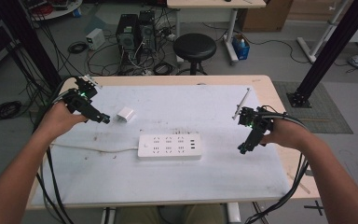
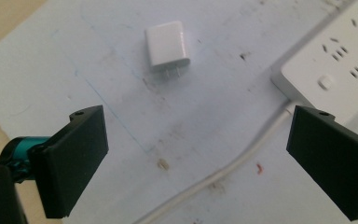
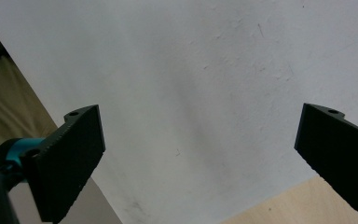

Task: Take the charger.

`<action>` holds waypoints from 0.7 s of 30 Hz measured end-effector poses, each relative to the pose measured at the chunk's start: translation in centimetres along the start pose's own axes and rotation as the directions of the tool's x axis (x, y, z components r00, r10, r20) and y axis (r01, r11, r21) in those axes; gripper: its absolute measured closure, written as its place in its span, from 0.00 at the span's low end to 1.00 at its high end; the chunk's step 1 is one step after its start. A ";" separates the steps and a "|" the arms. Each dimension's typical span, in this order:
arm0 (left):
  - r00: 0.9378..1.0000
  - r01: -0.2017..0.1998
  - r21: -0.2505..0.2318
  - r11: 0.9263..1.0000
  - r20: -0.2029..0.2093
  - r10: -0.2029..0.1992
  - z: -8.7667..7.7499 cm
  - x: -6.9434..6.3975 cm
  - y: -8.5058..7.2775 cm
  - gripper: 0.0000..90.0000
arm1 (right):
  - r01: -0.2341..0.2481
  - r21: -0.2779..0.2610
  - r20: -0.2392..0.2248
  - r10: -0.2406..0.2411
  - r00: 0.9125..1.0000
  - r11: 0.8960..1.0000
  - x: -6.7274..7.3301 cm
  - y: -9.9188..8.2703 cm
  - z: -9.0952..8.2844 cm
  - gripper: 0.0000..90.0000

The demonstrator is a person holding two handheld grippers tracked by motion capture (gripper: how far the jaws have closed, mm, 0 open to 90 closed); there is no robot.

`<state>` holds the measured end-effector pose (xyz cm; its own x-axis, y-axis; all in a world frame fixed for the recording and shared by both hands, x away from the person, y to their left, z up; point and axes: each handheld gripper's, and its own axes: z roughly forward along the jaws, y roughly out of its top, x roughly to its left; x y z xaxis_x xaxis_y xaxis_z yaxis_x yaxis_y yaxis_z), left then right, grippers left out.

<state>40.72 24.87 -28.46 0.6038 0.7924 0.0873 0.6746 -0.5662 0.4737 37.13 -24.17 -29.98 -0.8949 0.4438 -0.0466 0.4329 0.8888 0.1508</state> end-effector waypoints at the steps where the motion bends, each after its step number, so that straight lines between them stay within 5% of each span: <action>1: 1.000 0.016 -0.007 1.000 -0.004 -0.016 0.2 0.1 0.1 0.06 | 0.009 -0.005 -0.003 -0.009 1.000 1.000 -0.1 0.0 0.1 0.01; 7: 0.995 0.094 -0.061 0.994 -0.024 -0.095 2.0 0.5 0.8 0.06 | -0.017 -0.023 -0.006 0.016 1.000 1.000 0.0 0.3 0.3 0.01; 21: 0.991 0.125 -0.051 0.991 -0.033 -0.127 7.9 0.6 2.9 0.06 | -0.027 -0.037 -0.019 0.027 0.999 0.999 -0.2 0.4 0.9 0.01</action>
<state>46.41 21.88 -33.97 0.4993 0.8647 0.0550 0.7220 -0.4503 0.5253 37.59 -23.86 -30.79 -0.8850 0.4650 -0.0240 0.4528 0.8716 0.1880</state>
